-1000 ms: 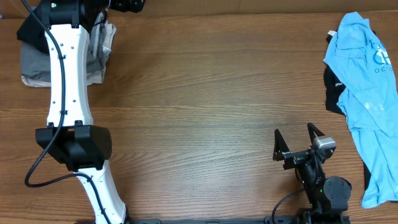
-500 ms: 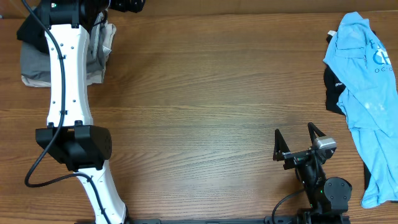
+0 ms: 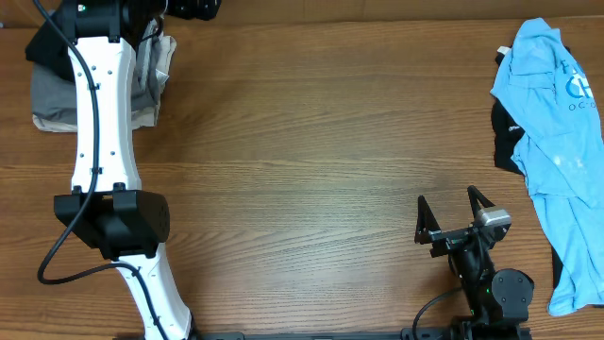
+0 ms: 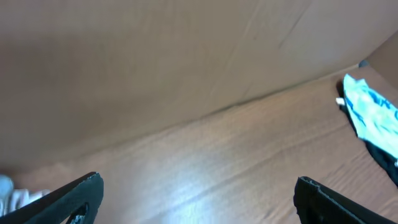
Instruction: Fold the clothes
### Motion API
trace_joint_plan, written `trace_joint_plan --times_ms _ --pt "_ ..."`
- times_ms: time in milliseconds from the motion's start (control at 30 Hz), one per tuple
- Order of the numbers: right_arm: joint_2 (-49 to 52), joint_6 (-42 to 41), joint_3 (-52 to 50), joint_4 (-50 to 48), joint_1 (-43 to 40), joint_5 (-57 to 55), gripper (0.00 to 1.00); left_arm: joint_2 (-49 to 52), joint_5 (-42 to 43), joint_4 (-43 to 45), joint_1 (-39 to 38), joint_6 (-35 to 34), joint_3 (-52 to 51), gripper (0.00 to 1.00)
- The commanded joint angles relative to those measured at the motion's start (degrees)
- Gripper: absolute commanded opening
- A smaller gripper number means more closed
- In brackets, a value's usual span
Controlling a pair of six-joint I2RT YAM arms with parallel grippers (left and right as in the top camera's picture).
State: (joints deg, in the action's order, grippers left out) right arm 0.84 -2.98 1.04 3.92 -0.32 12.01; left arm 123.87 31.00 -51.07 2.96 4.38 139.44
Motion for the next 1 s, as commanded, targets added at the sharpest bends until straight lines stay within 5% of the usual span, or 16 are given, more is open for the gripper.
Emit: trace_joint_plan --times_ms 0,233,400,700,967 --pt "-0.68 -0.26 -0.57 -0.42 0.35 -0.42 1.0 -2.99 -3.17 -2.56 -0.79 -0.7 0.07 1.0" --pt "-0.68 -0.26 -0.57 -0.42 0.37 -0.42 1.0 -20.72 -5.22 -2.16 -3.04 -0.52 -18.45 1.0" --pt "-0.68 -0.26 -0.57 -0.42 0.37 -0.42 1.0 -38.21 -16.85 1.75 -2.86 -0.02 -39.56 1.0" --pt "-0.68 -0.26 -0.57 -0.39 0.37 -0.42 1.0 -71.25 -17.94 30.29 -2.86 5.31 -84.11 1.0" --pt "-0.68 -0.26 -0.57 -0.42 0.37 -0.42 1.0 -99.76 -17.88 42.45 0.2 4.0 -113.42 1.0"
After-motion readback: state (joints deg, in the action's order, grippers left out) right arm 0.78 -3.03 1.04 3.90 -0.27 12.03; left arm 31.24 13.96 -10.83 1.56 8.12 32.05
